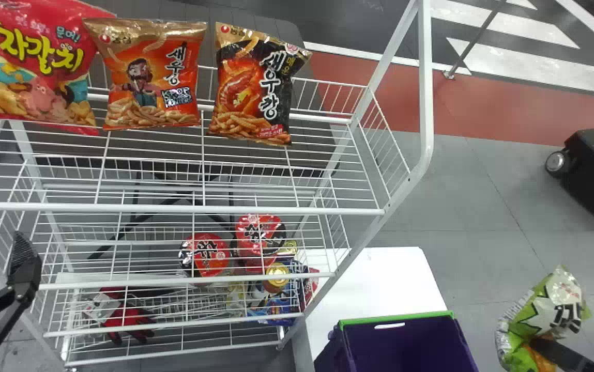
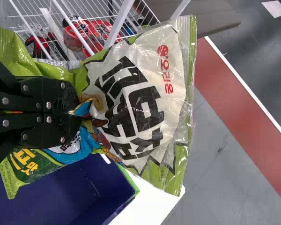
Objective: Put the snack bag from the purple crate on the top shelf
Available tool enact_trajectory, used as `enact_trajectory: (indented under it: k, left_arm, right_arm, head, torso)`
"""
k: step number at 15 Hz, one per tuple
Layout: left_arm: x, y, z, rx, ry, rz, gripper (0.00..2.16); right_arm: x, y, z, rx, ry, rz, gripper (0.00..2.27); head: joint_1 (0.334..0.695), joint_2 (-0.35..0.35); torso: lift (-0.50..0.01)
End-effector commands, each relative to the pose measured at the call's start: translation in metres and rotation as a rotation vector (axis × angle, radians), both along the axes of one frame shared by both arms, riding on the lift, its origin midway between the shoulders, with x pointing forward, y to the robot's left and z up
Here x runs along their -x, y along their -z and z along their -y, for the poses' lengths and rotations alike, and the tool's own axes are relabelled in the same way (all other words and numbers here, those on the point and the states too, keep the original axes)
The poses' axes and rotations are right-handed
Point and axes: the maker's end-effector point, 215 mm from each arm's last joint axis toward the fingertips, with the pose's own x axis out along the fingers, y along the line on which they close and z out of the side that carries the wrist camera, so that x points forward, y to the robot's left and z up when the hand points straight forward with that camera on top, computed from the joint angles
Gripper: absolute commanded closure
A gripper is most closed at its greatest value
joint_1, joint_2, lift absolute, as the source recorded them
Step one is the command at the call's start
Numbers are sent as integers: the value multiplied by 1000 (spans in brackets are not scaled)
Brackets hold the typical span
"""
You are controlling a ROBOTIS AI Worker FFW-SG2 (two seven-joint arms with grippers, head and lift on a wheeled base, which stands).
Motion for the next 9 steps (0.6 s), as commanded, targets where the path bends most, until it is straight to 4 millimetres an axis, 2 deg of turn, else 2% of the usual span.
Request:
enact_trajectory:
  k: [1, 6, 9]
  left_arm:
    - [1, -4, 1, 0, 4, 6, 124]
    - [4, -20, 0, -13, 7, 26, 124]
    - [7, -19, 1, -15, 9, 20, 124]
  right_arm:
    - [1, -3, 0, 3, 0, 2, 2246]
    - [4, -6, -1, 4, -1, 1, 2246]
    - [4, -10, -4, 6, -8, 1, 2246]
  head:
    - [695, -350]
    - [695, -350]
    - [695, -350]
  torso:
    - [-35]
    - [-14]
    - [-3]
